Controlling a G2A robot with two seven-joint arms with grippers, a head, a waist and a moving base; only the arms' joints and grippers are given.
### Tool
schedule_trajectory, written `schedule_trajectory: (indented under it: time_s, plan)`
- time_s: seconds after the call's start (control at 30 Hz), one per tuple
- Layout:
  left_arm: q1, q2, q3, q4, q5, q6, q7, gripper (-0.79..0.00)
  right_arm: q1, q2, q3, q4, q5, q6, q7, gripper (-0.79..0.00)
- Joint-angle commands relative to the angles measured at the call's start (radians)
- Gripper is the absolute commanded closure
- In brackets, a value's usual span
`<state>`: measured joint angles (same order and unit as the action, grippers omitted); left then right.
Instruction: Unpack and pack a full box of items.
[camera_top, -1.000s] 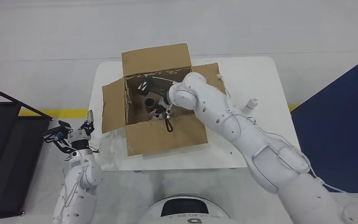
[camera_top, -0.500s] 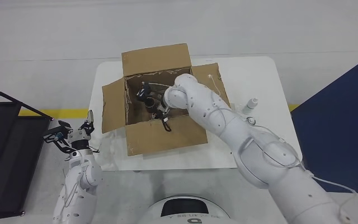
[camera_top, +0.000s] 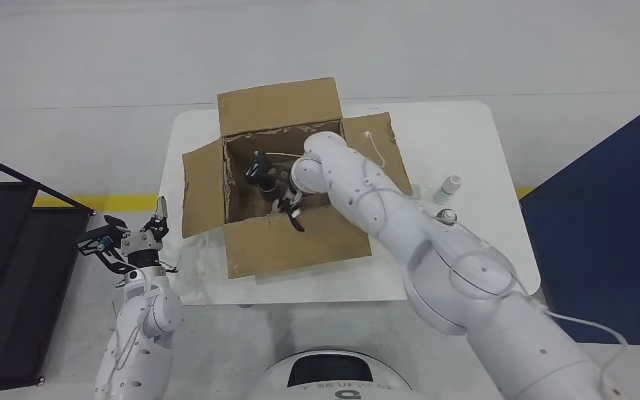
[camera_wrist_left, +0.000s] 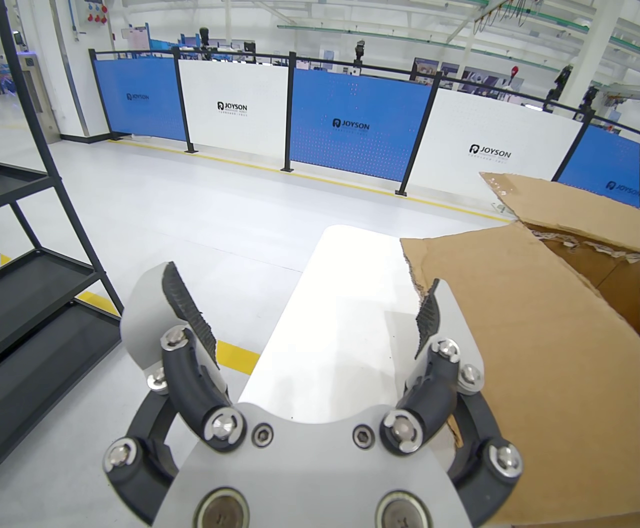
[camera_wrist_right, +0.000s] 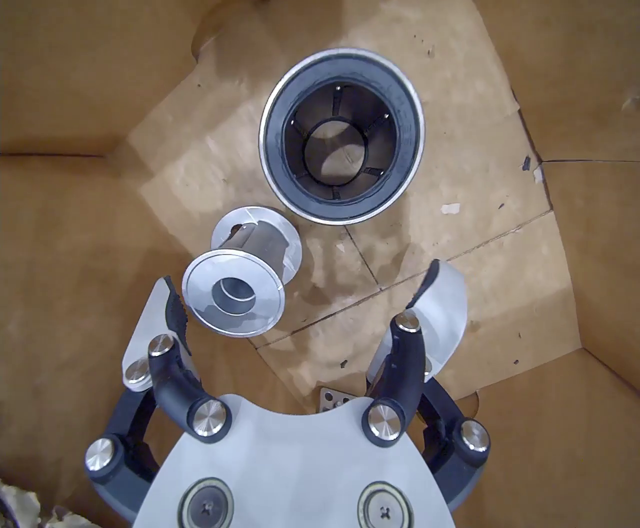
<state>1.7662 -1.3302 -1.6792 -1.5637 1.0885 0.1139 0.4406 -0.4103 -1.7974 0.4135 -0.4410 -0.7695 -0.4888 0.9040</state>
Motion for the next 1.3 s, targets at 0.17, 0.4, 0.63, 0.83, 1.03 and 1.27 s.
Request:
schedule_trajectory:
  time_s: [0.17,0.4,0.63,0.83,1.03,1.27]
  plan:
    - [0.000,0.000,0.000,0.000,0.000,0.000,0.000,-0.785,0.011,-0.027,-0.006,0.061,-0.022,0.024,-0.044,-0.379]
    - [0.000,0.000,0.000,0.000,0.000,0.000,0.000,-0.785,0.012,-0.054,-0.008,0.098,-0.024,0.018,-0.056,-0.348]
    - [0.000,0.000,0.000,0.000,0.000,0.000,0.000,-0.785,0.037,-0.061,0.006,0.117,-0.030,0.024,-0.120,0.000]
    - [0.000,0.000,0.000,0.000,0.000,0.000,0.000,-0.785,0.054,-0.047,0.025,0.086,-0.051,0.052,-0.178,0.000]
    - [0.000,0.000,0.000,0.000,0.000,0.000,0.000,-0.785,0.050,-0.004,0.057,-0.021,-0.094,0.122,-0.215,0.000]
    - [0.000,0.000,0.000,0.000,0.000,0.000,0.000,-0.785,-0.082,0.128,0.167,-0.430,-0.266,0.349,-0.223,0.000]
